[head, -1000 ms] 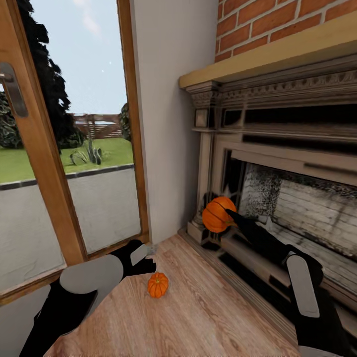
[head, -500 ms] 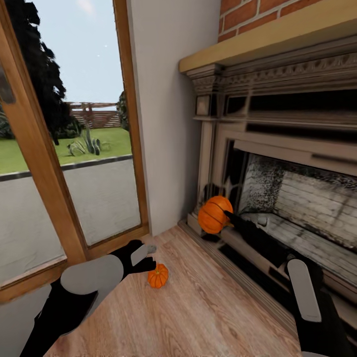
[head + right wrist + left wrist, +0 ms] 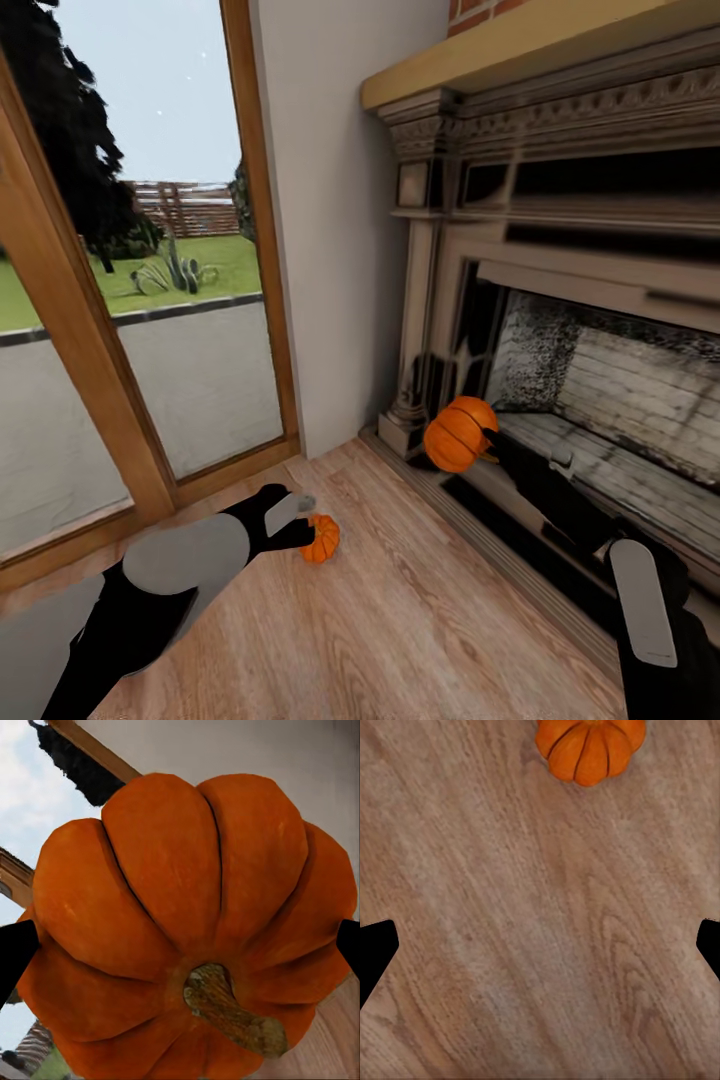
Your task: Place each of the two pumpkins and all three candles from the living room inside a cabinet in the living room (use any cabinet), then make sure every cabinet is closed, and position the cauldron so it is next to a table in the living room.
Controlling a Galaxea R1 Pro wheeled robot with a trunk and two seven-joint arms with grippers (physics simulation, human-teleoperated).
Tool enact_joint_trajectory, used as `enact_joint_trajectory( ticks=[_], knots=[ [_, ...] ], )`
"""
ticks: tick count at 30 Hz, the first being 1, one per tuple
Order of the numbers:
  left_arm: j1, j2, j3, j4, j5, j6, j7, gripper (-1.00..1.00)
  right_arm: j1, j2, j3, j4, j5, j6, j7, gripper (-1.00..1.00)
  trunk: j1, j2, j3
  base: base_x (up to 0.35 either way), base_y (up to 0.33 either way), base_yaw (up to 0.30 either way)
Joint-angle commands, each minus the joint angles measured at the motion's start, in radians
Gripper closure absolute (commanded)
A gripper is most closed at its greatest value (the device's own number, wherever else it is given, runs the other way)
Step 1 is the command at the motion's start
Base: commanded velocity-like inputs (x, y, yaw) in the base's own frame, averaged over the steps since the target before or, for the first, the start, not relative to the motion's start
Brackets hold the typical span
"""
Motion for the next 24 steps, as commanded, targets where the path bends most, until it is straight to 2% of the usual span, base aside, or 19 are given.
enact_joint_trajectory(
  ticks=[1, 24],
  knots=[
    [-0.001, 0.001, -0.006, -0.002, 0.010, 0.001, 0.006, -1.00, 0.000, 0.000, -0.002, 0.000, -0.012, 0.011, 0.010, 1.00, 0.000, -0.001, -0.005, 0.000, 0.000, 0.000],
    [-0.001, 0.001, -0.007, -0.003, 0.010, -0.001, 0.001, -1.00, 0.014, 0.007, -0.001, 0.002, -0.014, 0.005, 0.015, 1.00, 0.010, -0.006, -0.094, 0.000, 0.000, 0.000]
  ],
)
